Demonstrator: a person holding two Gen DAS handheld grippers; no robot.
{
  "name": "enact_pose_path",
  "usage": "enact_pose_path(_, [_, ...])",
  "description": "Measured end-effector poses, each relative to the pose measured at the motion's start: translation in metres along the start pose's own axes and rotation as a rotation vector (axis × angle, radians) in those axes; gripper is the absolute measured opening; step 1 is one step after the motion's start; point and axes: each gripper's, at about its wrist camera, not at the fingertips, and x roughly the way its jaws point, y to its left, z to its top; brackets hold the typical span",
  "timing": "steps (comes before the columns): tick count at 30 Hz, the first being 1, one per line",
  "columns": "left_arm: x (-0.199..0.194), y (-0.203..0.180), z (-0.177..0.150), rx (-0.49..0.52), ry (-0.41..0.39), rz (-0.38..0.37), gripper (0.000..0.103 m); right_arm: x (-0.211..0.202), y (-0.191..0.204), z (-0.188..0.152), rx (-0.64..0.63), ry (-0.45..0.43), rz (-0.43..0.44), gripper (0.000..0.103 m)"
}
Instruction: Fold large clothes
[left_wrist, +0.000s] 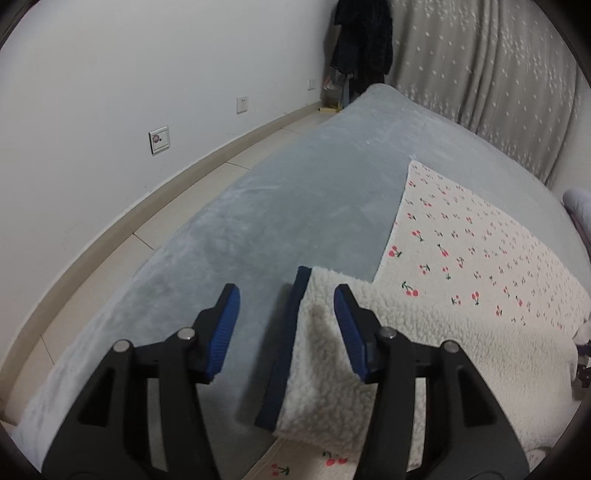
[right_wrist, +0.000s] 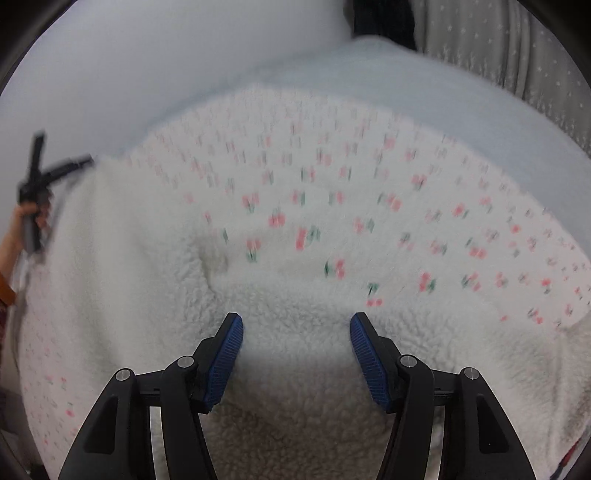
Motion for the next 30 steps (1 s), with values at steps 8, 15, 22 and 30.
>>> enact_pose_path(8, [0.016, -0.026, -0.003, 0.040, -0.007, 0.062, 0.005, -0.022, 0.036, -0.007, -0.081, -0.148, -0.197, 0.005])
enact_pose_path(15, [0.028, -0.030, 0.005, 0.020, -0.018, 0.175, 0.007, -0.001, 0.006, 0.020, 0.005, -0.147, -0.333, 0.004])
enact_pose_path(22, [-0.010, -0.012, -0.006, -0.063, -0.084, 0.135, 0.065, 0.012, -0.001, 0.014, 0.007, -0.104, -0.425, 0.003])
enact_pose_path(30, [-0.056, 0.021, -0.045, -0.049, -0.009, -0.008, 0.067, -0.034, -0.007, 0.008, 0.110, -0.176, -0.255, 0.025])
